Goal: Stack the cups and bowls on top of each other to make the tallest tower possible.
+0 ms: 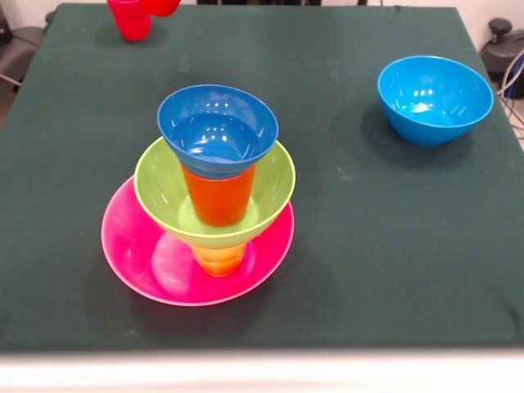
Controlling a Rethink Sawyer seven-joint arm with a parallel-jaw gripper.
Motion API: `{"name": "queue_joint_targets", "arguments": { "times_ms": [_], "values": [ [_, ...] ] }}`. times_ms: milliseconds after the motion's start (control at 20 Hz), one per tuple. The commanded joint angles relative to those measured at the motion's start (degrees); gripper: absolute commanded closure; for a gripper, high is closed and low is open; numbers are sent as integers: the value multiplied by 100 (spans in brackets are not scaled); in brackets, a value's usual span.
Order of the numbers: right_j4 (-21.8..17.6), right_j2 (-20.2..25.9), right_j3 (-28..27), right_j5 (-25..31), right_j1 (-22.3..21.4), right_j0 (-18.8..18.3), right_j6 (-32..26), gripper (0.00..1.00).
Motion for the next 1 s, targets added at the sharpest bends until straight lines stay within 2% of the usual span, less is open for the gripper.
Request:
{"name": "queue_joint_targets", "arguments": {
  "times_ms": [50,250,1000],
  "values": [
    [-157,1252,-698,-26,-12,6,1778,100],
    [-42,1339,-698,124,-10,31,1777,100],
    [-37,1335,-901,294,19,63,2125,100]
  ]
}}
